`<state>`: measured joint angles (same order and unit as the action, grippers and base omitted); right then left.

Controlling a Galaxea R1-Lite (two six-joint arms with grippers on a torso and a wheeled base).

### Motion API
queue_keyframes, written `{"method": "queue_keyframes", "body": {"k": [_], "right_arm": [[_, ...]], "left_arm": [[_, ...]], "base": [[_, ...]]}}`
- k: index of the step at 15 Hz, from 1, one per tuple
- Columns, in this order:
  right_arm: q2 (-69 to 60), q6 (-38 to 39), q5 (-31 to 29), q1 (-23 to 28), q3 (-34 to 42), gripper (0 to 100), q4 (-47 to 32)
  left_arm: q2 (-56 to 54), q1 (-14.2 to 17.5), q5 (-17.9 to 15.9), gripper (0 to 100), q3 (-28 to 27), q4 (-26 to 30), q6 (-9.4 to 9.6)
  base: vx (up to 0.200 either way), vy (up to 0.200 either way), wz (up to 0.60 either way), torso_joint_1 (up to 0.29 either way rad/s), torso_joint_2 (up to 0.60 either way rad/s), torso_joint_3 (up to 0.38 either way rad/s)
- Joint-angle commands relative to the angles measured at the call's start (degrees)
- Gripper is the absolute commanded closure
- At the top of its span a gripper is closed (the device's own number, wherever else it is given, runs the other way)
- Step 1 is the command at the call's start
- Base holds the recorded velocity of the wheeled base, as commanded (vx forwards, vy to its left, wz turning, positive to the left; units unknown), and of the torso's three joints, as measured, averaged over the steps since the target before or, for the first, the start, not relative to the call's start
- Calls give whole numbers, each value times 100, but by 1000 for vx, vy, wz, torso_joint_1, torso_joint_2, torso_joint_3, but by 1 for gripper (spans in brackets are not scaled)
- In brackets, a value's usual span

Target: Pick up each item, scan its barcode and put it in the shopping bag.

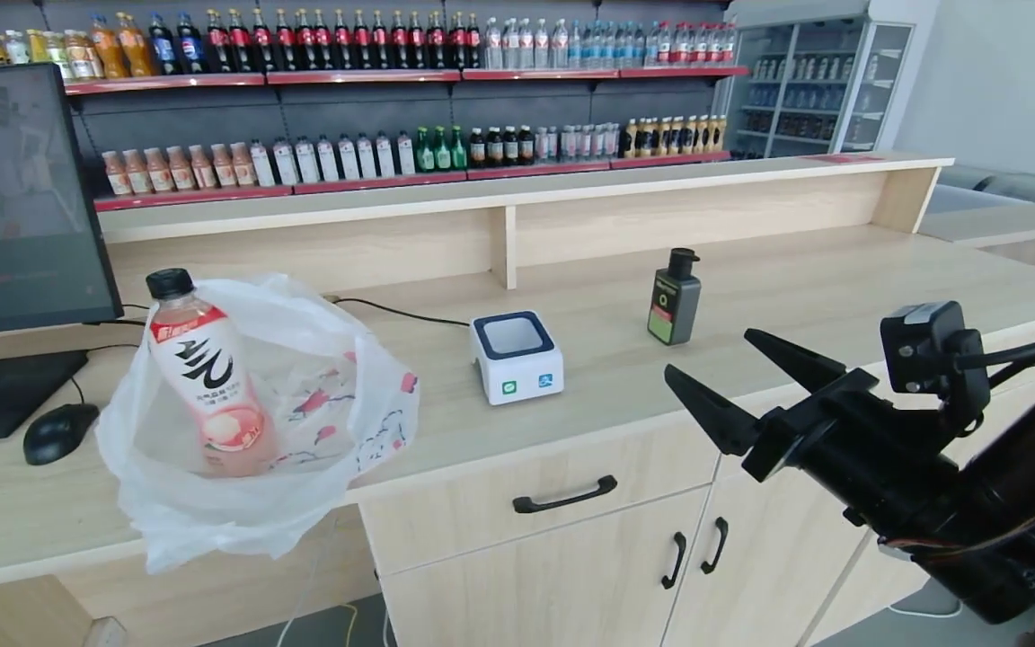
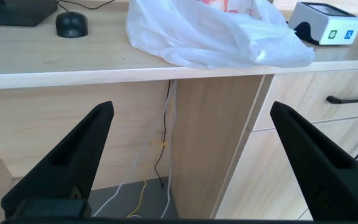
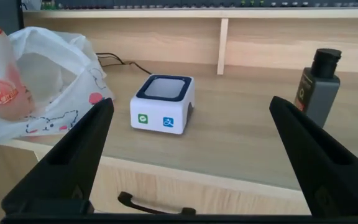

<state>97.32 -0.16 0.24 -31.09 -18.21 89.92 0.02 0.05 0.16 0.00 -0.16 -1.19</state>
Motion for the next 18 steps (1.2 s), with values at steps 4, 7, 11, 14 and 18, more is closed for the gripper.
{"method": "queue_keyframes", "body": {"k": [4, 7, 11, 14, 18], "right_arm": [[7, -2, -7, -3, 11, 0, 8], [77, -19, -7, -3, -24, 0, 8], [24, -37, -7, -12, 63, 0, 8], [7, -37, 2, -12, 55, 0, 8], [77, -81, -7, -29, 11, 0, 8]], "left_arm": [[6, 4, 2, 0, 0, -2, -4], [6, 4, 2, 0, 0, -2, -4], [-2, -5, 2, 0, 0, -2, 5], [6, -5, 2, 0, 0, -2, -4], [-2, -5, 2, 0, 0, -2, 5]], "base": [[0, -200, 0, 4, 4, 2], [0, -200, 0, 2, 2, 9], [0, -200, 0, 2, 5, 5], [67, -200, 0, 2, 2, 2], [200, -200, 600, -5, 0, 2]]}}
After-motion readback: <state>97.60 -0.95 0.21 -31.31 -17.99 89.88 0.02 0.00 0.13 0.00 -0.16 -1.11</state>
